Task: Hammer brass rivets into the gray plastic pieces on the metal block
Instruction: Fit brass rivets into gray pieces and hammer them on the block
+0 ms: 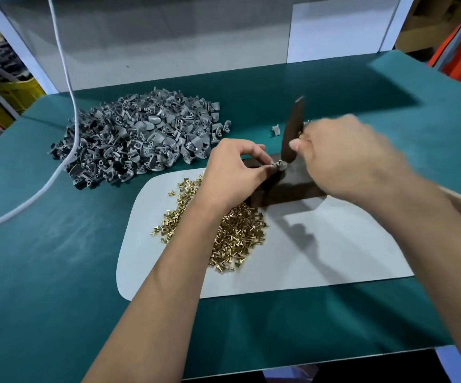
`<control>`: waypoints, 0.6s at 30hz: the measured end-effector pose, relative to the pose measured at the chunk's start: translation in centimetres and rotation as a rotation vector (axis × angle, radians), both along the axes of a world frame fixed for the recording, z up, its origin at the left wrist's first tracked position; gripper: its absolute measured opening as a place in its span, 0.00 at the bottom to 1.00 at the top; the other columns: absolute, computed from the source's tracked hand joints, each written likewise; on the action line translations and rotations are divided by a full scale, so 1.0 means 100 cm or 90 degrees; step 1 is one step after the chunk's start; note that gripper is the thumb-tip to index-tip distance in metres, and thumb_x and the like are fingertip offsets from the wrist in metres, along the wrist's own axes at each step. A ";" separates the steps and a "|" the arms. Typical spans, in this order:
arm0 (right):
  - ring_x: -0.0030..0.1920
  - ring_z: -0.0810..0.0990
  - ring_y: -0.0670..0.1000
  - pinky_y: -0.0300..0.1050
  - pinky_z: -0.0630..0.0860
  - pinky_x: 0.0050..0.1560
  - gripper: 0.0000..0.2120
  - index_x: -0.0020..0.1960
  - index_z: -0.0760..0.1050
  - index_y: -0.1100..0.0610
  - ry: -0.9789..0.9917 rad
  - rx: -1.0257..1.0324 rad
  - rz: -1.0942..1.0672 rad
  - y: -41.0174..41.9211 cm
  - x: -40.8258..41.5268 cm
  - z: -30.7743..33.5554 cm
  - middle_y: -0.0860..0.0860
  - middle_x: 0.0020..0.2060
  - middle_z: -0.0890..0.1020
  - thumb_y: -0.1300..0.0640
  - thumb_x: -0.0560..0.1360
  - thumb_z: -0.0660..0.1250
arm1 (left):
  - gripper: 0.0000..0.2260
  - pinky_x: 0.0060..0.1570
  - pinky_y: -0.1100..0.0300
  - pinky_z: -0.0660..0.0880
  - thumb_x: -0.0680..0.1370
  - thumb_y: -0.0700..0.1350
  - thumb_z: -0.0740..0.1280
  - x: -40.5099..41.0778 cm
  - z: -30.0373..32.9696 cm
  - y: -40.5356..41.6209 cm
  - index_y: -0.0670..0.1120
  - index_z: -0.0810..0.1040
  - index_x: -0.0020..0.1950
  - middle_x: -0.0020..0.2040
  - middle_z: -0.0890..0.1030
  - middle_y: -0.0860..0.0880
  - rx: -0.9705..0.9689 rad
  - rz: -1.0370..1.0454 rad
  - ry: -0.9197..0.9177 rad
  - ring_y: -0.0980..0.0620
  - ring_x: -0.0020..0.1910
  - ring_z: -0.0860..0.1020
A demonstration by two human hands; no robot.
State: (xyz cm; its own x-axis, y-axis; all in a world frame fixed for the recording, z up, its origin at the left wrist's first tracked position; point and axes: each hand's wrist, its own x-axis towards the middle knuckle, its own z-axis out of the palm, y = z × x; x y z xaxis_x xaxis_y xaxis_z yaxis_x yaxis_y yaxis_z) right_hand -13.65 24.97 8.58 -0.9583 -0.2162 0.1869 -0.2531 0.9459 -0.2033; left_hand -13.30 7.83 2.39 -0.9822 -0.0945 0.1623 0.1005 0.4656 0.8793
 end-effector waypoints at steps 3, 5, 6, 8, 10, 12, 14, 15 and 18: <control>0.36 0.70 0.61 0.50 0.69 0.38 0.15 0.43 0.71 0.51 0.167 -0.169 -0.008 0.001 0.005 -0.002 0.54 0.35 0.71 0.44 0.82 0.55 | 0.06 0.66 0.56 0.75 0.71 0.42 0.80 -0.001 0.001 0.000 0.51 0.86 0.39 0.54 0.85 0.53 -0.016 0.006 -0.006 0.62 0.57 0.81; 0.39 0.72 0.62 0.50 0.69 0.40 0.13 0.48 0.72 0.53 0.090 -0.110 0.034 -0.004 0.008 -0.014 0.55 0.37 0.71 0.48 0.84 0.54 | 0.07 0.66 0.55 0.75 0.71 0.41 0.80 0.000 0.000 0.000 0.52 0.86 0.38 0.54 0.85 0.52 -0.010 0.005 -0.001 0.61 0.57 0.81; 0.40 0.72 0.62 0.50 0.68 0.41 0.12 0.48 0.71 0.53 0.020 -0.067 0.036 -0.004 0.008 -0.019 0.54 0.37 0.71 0.48 0.85 0.54 | 0.07 0.66 0.55 0.76 0.71 0.41 0.80 0.001 0.000 0.000 0.51 0.86 0.39 0.54 0.85 0.51 -0.003 0.005 0.002 0.60 0.57 0.82; 0.40 0.70 0.62 0.50 0.67 0.42 0.11 0.46 0.71 0.50 -0.032 -0.009 0.004 0.000 0.002 -0.012 0.53 0.34 0.69 0.46 0.84 0.57 | 0.06 0.67 0.55 0.75 0.71 0.41 0.80 0.001 0.001 0.001 0.50 0.86 0.39 0.55 0.85 0.50 -0.004 0.008 0.000 0.60 0.58 0.82; 0.38 0.70 0.62 0.50 0.68 0.40 0.14 0.43 0.70 0.49 0.022 -0.013 -0.016 0.004 -0.002 -0.003 0.52 0.33 0.69 0.44 0.83 0.58 | 0.05 0.68 0.56 0.74 0.71 0.42 0.80 0.001 0.001 0.001 0.50 0.86 0.39 0.55 0.85 0.51 -0.018 0.014 -0.007 0.60 0.58 0.81; 0.35 0.69 0.61 0.49 0.67 0.37 0.14 0.43 0.67 0.50 0.145 -0.116 -0.011 0.003 0.000 -0.003 0.54 0.33 0.71 0.43 0.82 0.56 | 0.06 0.68 0.56 0.74 0.71 0.43 0.80 0.000 0.001 0.000 0.52 0.85 0.38 0.56 0.85 0.52 -0.024 0.013 -0.011 0.61 0.57 0.81; 0.35 0.68 0.61 0.50 0.67 0.38 0.12 0.45 0.68 0.50 0.126 -0.106 0.016 -0.001 0.002 -0.012 0.54 0.34 0.70 0.45 0.83 0.56 | 0.06 0.67 0.56 0.74 0.71 0.43 0.80 0.001 0.001 0.000 0.52 0.85 0.38 0.56 0.85 0.51 -0.021 0.012 -0.005 0.61 0.58 0.81; 0.37 0.68 0.61 0.50 0.67 0.40 0.12 0.45 0.69 0.50 0.063 -0.069 0.029 -0.001 0.001 -0.017 0.55 0.35 0.71 0.46 0.84 0.56 | 0.06 0.67 0.56 0.74 0.71 0.43 0.80 0.002 0.002 0.000 0.51 0.85 0.38 0.57 0.85 0.50 -0.015 0.010 -0.001 0.61 0.58 0.81; 0.41 0.73 0.62 0.50 0.70 0.41 0.14 0.43 0.69 0.51 -0.028 -0.004 0.029 0.003 -0.008 -0.013 0.54 0.37 0.74 0.45 0.84 0.57 | 0.06 0.67 0.57 0.74 0.71 0.43 0.80 0.004 0.004 0.000 0.51 0.86 0.39 0.58 0.84 0.49 -0.018 0.009 0.005 0.61 0.59 0.81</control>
